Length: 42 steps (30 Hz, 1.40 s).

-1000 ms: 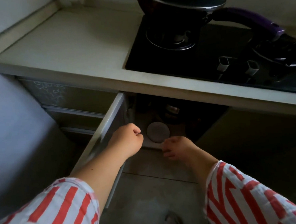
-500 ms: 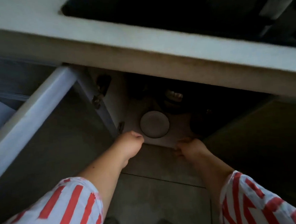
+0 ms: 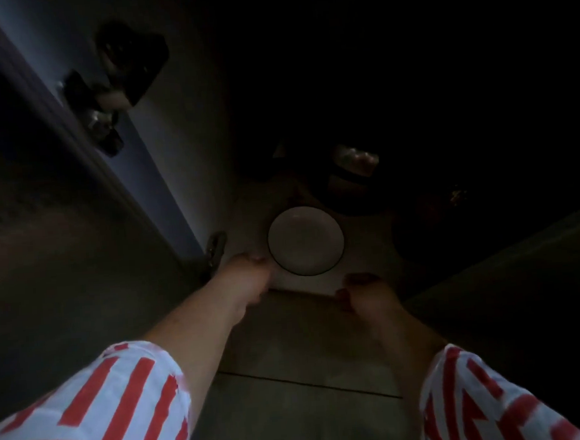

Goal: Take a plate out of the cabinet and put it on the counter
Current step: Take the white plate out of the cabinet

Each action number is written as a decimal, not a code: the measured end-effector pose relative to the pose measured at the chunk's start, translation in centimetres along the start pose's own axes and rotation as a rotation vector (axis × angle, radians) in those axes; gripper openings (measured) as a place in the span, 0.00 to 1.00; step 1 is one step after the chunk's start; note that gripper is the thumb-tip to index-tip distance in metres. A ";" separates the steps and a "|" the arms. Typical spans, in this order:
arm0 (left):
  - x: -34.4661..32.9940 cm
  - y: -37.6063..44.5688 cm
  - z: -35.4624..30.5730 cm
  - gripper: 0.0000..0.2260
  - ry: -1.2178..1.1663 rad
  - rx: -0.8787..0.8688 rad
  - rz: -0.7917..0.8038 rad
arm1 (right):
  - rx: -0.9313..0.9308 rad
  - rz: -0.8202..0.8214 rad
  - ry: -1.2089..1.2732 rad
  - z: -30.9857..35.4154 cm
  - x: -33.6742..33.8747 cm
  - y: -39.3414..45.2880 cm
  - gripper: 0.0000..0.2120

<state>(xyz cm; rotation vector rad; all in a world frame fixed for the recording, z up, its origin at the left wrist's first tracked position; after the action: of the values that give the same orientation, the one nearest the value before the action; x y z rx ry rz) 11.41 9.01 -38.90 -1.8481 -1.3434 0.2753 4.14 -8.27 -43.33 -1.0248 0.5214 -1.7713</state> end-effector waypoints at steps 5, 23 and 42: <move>-0.5 5.8 1.6 0.07 -0.050 -0.032 0.022 | 0.133 0.021 -0.422 -0.4 -1.9 5.6 0.21; 1.3 10.6 4.4 0.03 -0.176 -0.008 -0.005 | 0.278 -0.103 -1.039 -1.3 -6.6 15.8 0.25; 2.1 -6.8 -3.3 0.26 -0.329 0.175 -0.050 | 0.065 -0.097 -0.619 4.8 2.3 -8.6 0.07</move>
<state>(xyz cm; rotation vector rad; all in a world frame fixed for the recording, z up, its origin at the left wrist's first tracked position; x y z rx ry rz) 9.46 9.91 -31.34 -1.6697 -1.5299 0.6729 3.11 -6.20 -33.46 -1.4871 0.0268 -1.4334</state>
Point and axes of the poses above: each hand's wrist, its own y-axis towards the middle knuckle, its own x-axis out of the back of the hand, z = x × y, the point moved 1 cm from there along y, towards the middle knuckle, and after that the axes turned 1 degree about z, right-handed, at the moved point
